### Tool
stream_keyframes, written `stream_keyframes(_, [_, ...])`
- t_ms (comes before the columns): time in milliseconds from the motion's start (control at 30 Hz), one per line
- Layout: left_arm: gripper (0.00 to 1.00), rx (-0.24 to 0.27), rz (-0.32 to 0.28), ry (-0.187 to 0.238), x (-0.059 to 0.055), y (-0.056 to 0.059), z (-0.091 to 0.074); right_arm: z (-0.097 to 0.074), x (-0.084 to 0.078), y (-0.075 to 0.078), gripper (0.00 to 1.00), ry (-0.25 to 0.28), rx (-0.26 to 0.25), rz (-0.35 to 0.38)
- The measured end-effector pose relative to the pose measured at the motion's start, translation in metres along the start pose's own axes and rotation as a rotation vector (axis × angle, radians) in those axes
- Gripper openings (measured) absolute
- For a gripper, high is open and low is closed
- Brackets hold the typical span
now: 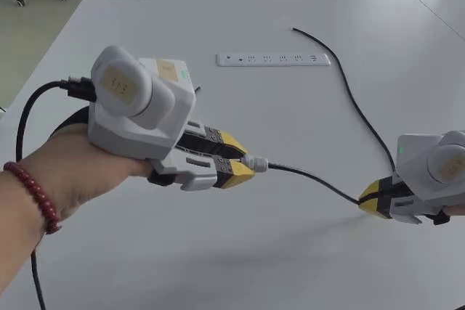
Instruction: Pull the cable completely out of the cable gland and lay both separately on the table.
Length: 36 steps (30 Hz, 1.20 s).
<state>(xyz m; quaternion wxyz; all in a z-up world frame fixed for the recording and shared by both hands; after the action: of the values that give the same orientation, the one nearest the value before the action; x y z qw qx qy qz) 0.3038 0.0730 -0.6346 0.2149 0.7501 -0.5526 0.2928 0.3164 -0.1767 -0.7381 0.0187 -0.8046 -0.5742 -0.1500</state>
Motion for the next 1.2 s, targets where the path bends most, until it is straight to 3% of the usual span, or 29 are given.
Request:
stream_keyframes(200, [0.16, 0.002, 0.005, -0.007, 0.000, 0.000, 0.000, -0.001, 0.000, -0.001, 0.00, 0.001, 0.001, 0.004])
stream_keyframes(267, [0.16, 0.009, 0.005, -0.011, -0.001, -0.001, 0.000, -0.002, 0.000, 0.000, 0.01, 0.017, -0.002, 0.038])
stream_keyframes(333, [0.16, 0.006, 0.005, -0.013, -0.001, -0.001, 0.001, -0.006, 0.005, -0.004, 0.16, 0.072, 0.037, 0.082])
stream_keyframes(367, [0.16, 0.005, 0.010, -0.016, -0.001, 0.000, 0.001, -0.008, 0.006, -0.003, 0.22, 0.074, 0.016, 0.073])
stream_keyframes(433, [0.16, 0.005, 0.008, -0.016, -0.001, 0.000, 0.002, -0.012, 0.008, -0.006, 0.20, 0.074, 0.026, 0.062])
stream_keyframes(500, [0.16, 0.007, 0.008, -0.018, -0.001, -0.001, 0.002, -0.018, 0.017, -0.008, 0.26, 0.111, 0.024, 0.068])
stream_keyframes(533, [0.16, 0.007, 0.006, -0.018, 0.000, -0.001, 0.003, -0.020, 0.020, -0.011, 0.22, 0.122, 0.043, 0.068])
stream_keyframes(567, [0.16, 0.007, 0.007, -0.018, 0.000, 0.000, 0.003, -0.025, 0.026, -0.012, 0.21, 0.158, 0.024, 0.050])
stream_keyframes(633, [0.16, 0.004, 0.010, -0.018, 0.000, 0.001, 0.003, -0.030, 0.034, -0.015, 0.26, 0.172, 0.037, 0.057])
stream_keyframes(733, [0.16, 0.007, 0.009, -0.021, 0.000, 0.000, 0.003, -0.038, 0.047, -0.019, 0.26, 0.217, 0.031, 0.034])
stream_keyframes(867, [0.16, 0.009, 0.012, -0.027, -0.001, 0.002, 0.004, -0.059, 0.078, -0.029, 0.24, 0.321, 0.018, -0.013])
stream_keyframes(1033, [0.16, 0.007, 0.014, -0.029, -0.001, 0.003, 0.004, -0.078, 0.104, -0.042, 0.26, 0.376, 0.014, -0.073])
stream_keyframes(1200, [0.16, 0.008, 0.020, -0.034, -0.002, 0.005, 0.005, -0.089, 0.117, -0.047, 0.25, 0.395, -0.007, -0.121])
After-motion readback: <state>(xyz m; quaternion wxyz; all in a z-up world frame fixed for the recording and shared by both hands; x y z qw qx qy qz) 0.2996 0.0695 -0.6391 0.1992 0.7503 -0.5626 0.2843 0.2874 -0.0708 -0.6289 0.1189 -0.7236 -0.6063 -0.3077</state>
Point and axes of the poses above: the centre of the closed fingertips' face, and the gripper's own axes: z roughly forward along the fingers, y roughly to its right, x roughly out of its top, the point moved 7 cm from there along -z, roughly backward along the fingers, and after that the axes turned 15 degrees about -y, right-handed, at the moved point
